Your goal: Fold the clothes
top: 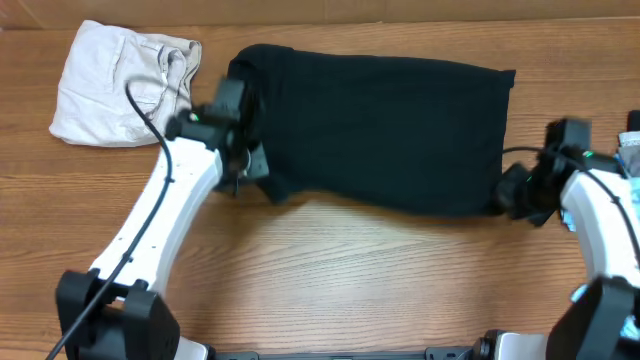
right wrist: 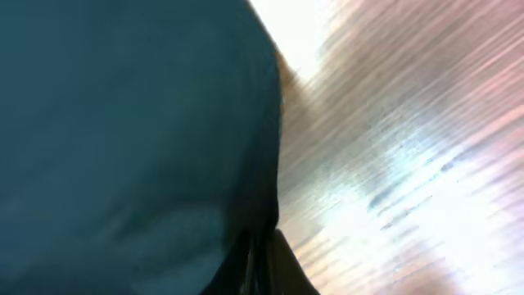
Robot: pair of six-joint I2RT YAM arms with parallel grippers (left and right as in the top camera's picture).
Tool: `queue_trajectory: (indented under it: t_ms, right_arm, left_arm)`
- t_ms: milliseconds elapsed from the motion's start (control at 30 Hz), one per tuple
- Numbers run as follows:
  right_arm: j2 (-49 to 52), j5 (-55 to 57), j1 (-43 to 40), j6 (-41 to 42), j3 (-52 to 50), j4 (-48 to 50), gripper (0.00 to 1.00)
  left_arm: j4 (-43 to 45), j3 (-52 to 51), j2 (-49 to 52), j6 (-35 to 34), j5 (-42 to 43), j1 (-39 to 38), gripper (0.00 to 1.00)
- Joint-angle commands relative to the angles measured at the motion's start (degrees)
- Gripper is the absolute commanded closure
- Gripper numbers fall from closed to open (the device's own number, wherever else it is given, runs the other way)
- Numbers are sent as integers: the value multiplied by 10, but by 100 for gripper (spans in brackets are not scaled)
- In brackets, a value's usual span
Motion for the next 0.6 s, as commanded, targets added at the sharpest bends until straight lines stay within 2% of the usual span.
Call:
queue_trajectory:
  t_ms: [0,233,433,567]
  right_arm:
    - [-57,-5,-12,-33,104,-30,96]
    - [-96,-10,-47,-64,320,-132,96]
    - [-99,-12,-67,-86,509,-233,96]
    - [-99,-12,-71,-92,620,-290,96]
  left_arm:
    - [-35,127,-3,49,-47,2,96]
    - [-127,394,-4,70,-92,2,96]
    - [-184,614,-16,105,-96,2,96]
    - [-216,713,-42,111,-96,2,96]
